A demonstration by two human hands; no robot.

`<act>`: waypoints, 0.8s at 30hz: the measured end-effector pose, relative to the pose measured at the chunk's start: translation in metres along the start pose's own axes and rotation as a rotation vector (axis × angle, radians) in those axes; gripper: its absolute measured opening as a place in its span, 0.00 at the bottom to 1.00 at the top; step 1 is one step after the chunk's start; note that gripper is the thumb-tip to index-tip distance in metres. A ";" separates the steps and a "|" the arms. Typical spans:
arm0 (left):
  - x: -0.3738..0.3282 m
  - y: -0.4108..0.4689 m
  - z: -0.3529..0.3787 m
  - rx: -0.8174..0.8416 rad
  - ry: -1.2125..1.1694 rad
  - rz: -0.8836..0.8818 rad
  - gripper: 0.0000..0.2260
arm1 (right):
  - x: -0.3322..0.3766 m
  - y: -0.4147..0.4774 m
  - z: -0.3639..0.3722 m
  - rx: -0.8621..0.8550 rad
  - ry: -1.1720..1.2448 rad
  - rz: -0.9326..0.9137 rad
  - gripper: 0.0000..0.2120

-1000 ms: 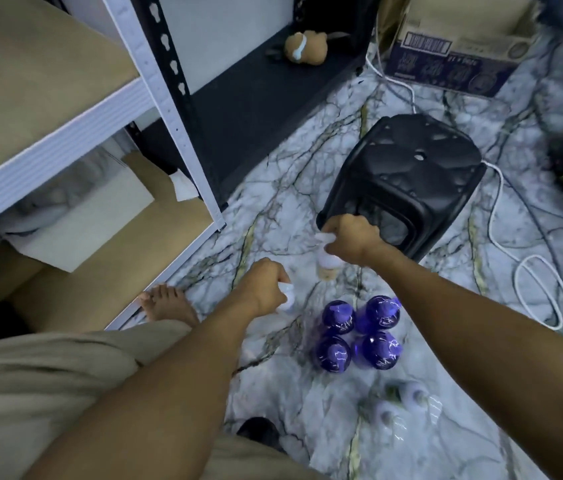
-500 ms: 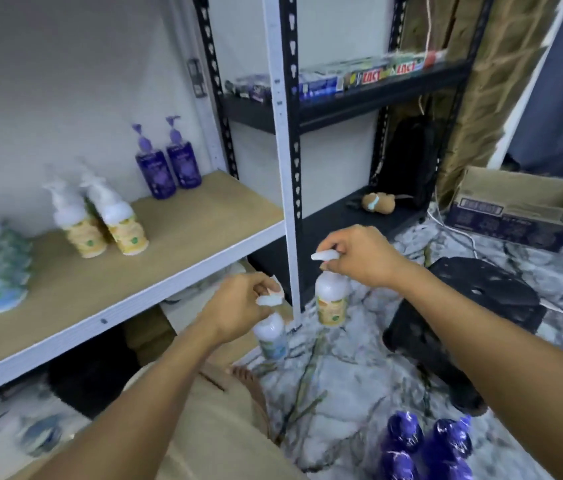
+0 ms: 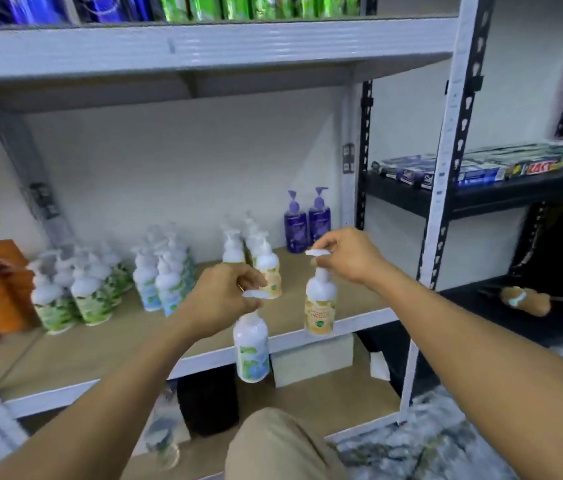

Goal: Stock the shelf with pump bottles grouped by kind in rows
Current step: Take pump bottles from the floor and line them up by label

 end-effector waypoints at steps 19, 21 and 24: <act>0.065 0.015 -0.046 -0.134 0.021 -0.184 0.11 | -0.011 0.063 0.066 0.050 -0.055 0.007 0.20; 0.070 0.019 -0.048 -0.136 0.013 -0.206 0.11 | -0.011 0.060 0.067 0.075 -0.088 -0.005 0.23; 0.083 0.025 -0.052 -0.147 0.013 -0.248 0.12 | -0.009 0.053 0.068 0.087 -0.301 -0.034 0.29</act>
Point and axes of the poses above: each hand's wrist, its own y-axis towards the middle knuckle, its own z-axis out of the palm, x = y × z, the point moved 4 cm from there along y, towards the middle knuckle, and after that the axes turned 9 degrees about y, right-handed, at the moved point
